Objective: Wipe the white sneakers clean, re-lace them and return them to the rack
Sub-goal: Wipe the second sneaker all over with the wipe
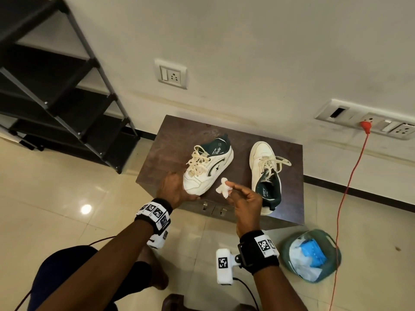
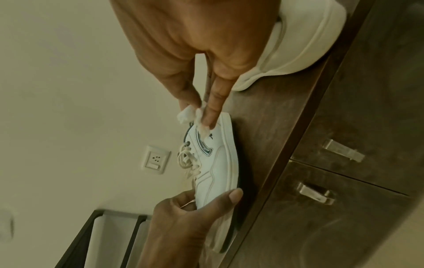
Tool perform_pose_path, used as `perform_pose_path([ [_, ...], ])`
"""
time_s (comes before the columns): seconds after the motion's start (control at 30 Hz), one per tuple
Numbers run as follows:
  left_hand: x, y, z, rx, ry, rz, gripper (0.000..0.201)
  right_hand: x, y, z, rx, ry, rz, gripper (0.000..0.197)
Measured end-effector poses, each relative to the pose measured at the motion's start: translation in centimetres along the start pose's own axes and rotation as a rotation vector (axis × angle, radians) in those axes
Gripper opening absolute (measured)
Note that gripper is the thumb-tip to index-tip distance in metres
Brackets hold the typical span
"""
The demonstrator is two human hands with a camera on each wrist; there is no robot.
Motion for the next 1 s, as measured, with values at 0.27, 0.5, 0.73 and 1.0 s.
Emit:
perform_pose_path([
  [0.27, 0.6, -2.5, 3.5, 0.049, -0.056, 0.248, 0.064, 6.7, -3.2, 1.5, -0.435, -0.149, 0.518, 0.016],
  [0.5, -0.3, -1.8, 3.6, 0.060, -0.021, 0.218, 0.063, 11.3, -2.2, 2.6, -0.721, -0.198, 0.995, 0.027],
  [0.73, 0.9, -1.9, 2.3, 0.085, -0.102, 0.170, 0.088, 12.8, -3.5, 0.6, -0.886, -0.291, 1.306, 0.024],
  [1.0, 0.3, -0.9, 2.3, 0.089, -0.183, 0.034, 0.065, 13.7, -3.8, -0.2, -0.846, -0.234, 1.266, 0.012],
])
Point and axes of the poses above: each hand's wrist, its own z-axis away from the middle knuckle, its own x-axis out of the palm, y = z × x, the point moved 9 cm from there along -z, towards the middle knuckle, and after that the axes turned 3 degrees about x, right-handed, at the moved point
